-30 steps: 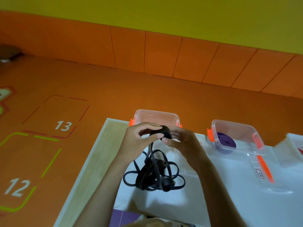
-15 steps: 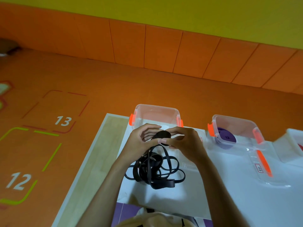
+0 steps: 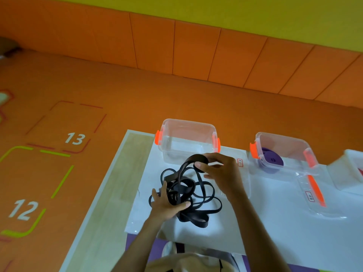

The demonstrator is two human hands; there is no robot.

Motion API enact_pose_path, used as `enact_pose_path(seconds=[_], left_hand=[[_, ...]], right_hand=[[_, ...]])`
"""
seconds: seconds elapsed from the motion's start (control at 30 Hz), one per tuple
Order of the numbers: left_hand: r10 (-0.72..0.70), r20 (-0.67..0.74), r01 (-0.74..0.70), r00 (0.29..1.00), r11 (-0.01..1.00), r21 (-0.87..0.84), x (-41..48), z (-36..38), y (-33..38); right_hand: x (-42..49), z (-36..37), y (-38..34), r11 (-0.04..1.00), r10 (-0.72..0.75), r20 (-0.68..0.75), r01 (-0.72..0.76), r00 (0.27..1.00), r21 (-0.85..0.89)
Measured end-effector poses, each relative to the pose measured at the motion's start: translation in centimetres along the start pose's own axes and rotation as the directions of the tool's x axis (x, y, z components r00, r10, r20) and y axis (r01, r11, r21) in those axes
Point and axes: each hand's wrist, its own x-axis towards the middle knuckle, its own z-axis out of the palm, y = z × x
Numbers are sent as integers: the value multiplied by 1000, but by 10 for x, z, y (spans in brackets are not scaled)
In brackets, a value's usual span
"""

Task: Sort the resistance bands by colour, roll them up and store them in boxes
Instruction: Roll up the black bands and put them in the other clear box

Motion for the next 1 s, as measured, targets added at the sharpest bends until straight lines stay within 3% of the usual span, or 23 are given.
enact_pose_path(seconds=[0.1, 0.17, 0.3, 0.37, 0.5, 0.63, 0.83, 1.0], left_hand=[[106, -269, -157, 957, 972, -173, 0, 9, 9], [134, -368, -228, 920, 947, -226, 2, 7, 14], [49, -279, -184, 959, 857, -481, 6, 0, 18], [83, -232, -199, 969, 817, -541, 8, 0, 16], [156, -211, -243, 965, 834, -495, 12, -5, 11], [211, -308, -309, 928, 896, -320, 16, -16, 15], [484, -272, -548, 832, 796, -256, 11, -41, 42], [556, -352, -645, 753, 729, -228, -7, -61, 92]], right_hand=[[-1, 7, 0, 999, 9, 12, -8, 1000, -32], [-1, 11, 1, 999, 17, 16, -16, 1000, -40], [0, 13, 2, 999, 21, 14, -20, 1000, -42], [1, 13, 2, 999, 17, 5, -16, 1000, -38], [3, 14, 1, 999, 7, -19, -7, 1000, -37], [5, 13, -3, 997, -21, -24, 22, 1000, 79], [7, 7, -45, 931, -167, -5, 159, 986, 329], [12, -12, -79, 832, -208, -71, 214, 976, 512]])
